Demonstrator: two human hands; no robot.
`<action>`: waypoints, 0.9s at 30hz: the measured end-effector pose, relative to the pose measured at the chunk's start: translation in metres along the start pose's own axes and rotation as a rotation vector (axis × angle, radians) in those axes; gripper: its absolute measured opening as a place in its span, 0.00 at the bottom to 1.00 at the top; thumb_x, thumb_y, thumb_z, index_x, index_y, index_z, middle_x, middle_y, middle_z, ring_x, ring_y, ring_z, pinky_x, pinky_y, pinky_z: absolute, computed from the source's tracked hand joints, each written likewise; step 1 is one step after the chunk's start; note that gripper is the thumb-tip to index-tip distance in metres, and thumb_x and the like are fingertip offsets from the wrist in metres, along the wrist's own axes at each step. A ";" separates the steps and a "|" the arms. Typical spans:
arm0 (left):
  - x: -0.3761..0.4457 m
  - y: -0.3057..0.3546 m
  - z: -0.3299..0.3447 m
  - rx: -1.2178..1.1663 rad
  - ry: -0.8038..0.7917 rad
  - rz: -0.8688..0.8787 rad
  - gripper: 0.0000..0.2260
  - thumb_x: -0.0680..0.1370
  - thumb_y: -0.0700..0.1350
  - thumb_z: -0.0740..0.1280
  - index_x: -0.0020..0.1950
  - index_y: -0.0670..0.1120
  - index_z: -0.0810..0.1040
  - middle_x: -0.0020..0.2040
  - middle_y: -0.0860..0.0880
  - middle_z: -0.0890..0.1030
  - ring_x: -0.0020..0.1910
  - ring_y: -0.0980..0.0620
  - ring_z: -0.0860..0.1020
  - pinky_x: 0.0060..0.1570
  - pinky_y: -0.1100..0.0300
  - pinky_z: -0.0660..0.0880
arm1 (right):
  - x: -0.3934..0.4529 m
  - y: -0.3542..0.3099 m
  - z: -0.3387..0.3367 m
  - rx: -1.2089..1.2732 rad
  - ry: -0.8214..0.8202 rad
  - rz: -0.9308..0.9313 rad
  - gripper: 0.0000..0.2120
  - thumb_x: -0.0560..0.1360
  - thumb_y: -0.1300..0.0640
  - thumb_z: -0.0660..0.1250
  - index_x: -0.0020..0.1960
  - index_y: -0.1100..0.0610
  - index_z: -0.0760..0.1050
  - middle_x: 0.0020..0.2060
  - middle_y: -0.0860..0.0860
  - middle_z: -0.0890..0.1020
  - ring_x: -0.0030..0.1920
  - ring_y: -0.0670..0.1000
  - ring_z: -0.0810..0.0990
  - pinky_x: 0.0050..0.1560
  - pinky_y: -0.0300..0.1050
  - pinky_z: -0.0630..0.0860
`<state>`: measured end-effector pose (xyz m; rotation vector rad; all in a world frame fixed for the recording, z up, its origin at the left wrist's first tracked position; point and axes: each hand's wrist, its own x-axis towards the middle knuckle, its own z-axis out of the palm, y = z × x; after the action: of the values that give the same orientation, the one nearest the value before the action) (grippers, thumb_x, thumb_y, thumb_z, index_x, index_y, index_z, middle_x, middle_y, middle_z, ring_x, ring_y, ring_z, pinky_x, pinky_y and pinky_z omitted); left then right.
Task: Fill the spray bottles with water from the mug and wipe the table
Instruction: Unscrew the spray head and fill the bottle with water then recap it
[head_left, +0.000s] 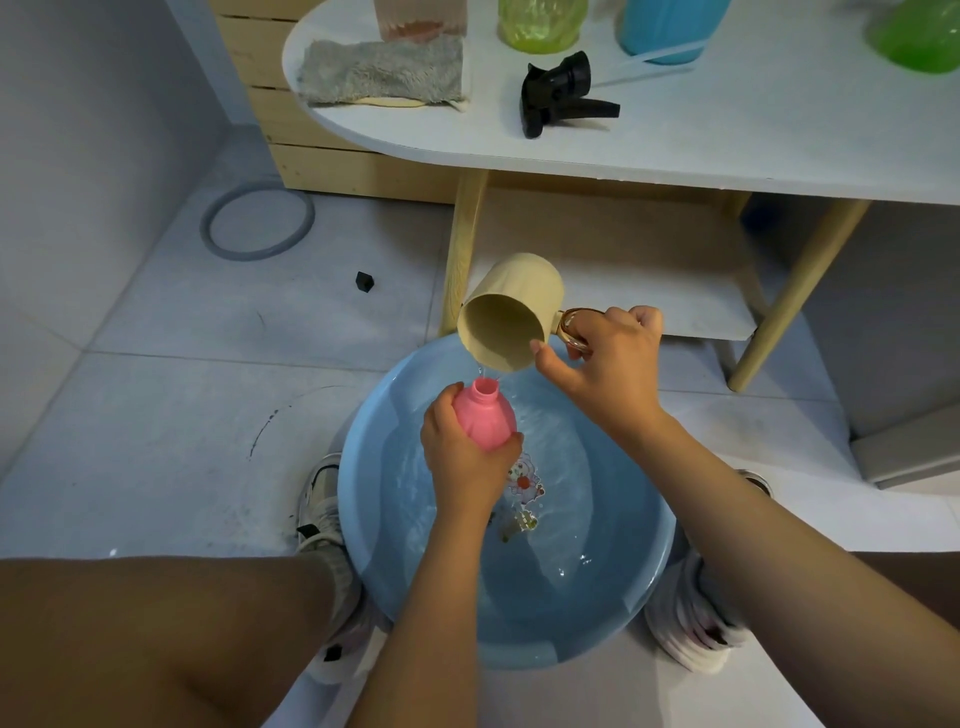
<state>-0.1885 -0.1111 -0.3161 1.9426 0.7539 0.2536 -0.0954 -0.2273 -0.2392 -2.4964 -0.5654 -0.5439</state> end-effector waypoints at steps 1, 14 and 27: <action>0.000 0.000 0.000 -0.002 -0.001 -0.001 0.40 0.62 0.47 0.80 0.68 0.55 0.62 0.64 0.52 0.67 0.61 0.51 0.68 0.53 0.51 0.77 | 0.000 0.000 0.000 -0.003 0.007 -0.008 0.21 0.70 0.38 0.58 0.30 0.54 0.65 0.25 0.45 0.66 0.29 0.50 0.65 0.44 0.41 0.51; 0.000 0.000 0.000 -0.004 0.003 0.000 0.40 0.61 0.47 0.80 0.67 0.55 0.63 0.62 0.54 0.67 0.60 0.49 0.69 0.54 0.47 0.77 | -0.001 0.003 0.003 -0.054 0.127 -0.106 0.21 0.69 0.40 0.62 0.30 0.57 0.69 0.24 0.48 0.70 0.29 0.53 0.69 0.47 0.46 0.58; 0.000 0.003 -0.001 -0.012 0.000 0.003 0.39 0.62 0.47 0.80 0.68 0.53 0.63 0.62 0.53 0.67 0.60 0.50 0.68 0.54 0.48 0.77 | -0.001 0.003 0.004 -0.109 0.215 -0.223 0.20 0.69 0.42 0.64 0.30 0.58 0.71 0.26 0.50 0.75 0.30 0.54 0.73 0.50 0.48 0.60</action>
<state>-0.1881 -0.1117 -0.3135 1.9326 0.7474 0.2591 -0.0933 -0.2272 -0.2442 -2.4473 -0.7515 -0.9378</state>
